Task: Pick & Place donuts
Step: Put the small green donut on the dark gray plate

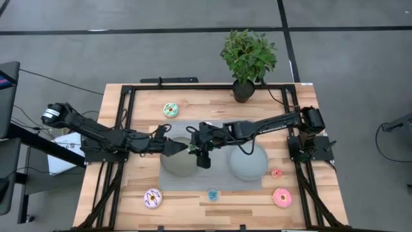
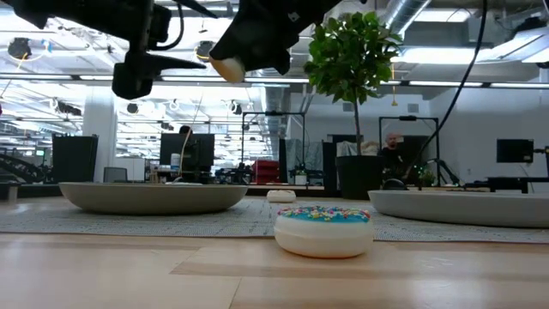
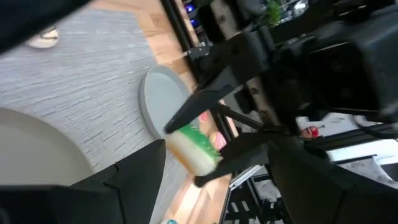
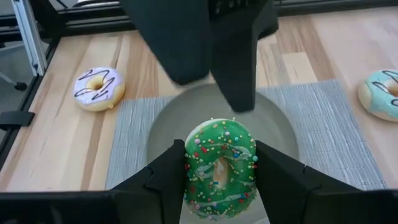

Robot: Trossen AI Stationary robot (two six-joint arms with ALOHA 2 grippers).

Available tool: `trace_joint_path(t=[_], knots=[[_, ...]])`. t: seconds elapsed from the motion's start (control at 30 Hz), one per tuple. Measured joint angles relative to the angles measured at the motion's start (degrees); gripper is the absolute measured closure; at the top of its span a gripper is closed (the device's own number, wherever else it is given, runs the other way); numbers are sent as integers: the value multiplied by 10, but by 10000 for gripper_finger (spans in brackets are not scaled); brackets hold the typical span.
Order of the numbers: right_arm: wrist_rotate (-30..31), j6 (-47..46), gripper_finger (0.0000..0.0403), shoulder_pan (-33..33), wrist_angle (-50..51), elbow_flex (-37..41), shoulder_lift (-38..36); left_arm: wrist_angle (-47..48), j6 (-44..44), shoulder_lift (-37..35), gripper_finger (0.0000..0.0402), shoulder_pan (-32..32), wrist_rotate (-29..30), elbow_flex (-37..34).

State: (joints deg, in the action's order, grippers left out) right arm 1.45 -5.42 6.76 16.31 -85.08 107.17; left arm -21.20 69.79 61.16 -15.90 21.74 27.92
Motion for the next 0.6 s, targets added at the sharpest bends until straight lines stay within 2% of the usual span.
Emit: trace_joint_path(t=[0.2,0.6], knots=[[1,0,237,4,13,0,-1,0,37,47,125,0,-9,19],[1,-1,237,15,6,0,-1,13,92,56,125,0,-6,19]])
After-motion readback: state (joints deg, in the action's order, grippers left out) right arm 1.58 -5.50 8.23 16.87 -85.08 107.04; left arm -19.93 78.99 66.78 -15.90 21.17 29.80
